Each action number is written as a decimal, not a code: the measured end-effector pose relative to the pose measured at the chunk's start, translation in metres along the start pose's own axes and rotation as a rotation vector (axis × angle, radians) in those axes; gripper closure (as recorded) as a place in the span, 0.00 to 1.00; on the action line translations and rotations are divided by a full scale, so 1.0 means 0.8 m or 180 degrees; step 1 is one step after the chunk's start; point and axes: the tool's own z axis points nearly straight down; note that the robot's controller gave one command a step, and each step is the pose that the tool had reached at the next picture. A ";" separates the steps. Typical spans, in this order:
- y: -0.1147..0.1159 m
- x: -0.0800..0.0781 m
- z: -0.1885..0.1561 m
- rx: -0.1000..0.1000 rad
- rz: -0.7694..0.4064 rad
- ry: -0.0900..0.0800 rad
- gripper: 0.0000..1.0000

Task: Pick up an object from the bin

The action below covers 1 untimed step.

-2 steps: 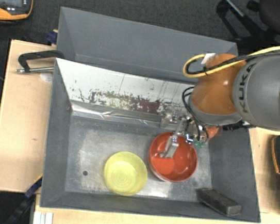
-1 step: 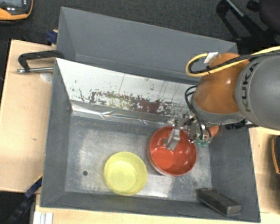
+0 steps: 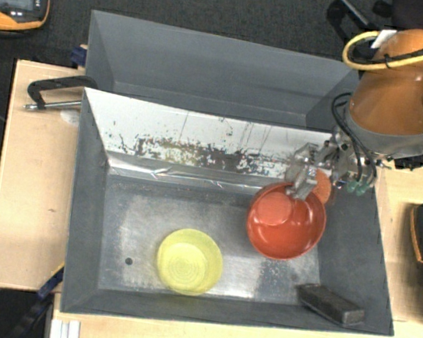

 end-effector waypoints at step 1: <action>0.077 0.038 -0.088 -0.0011 -0.0426 -0.0038 1.00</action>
Offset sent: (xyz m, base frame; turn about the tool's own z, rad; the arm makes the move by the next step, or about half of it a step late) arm -0.0269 0.0607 0.0653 -0.1278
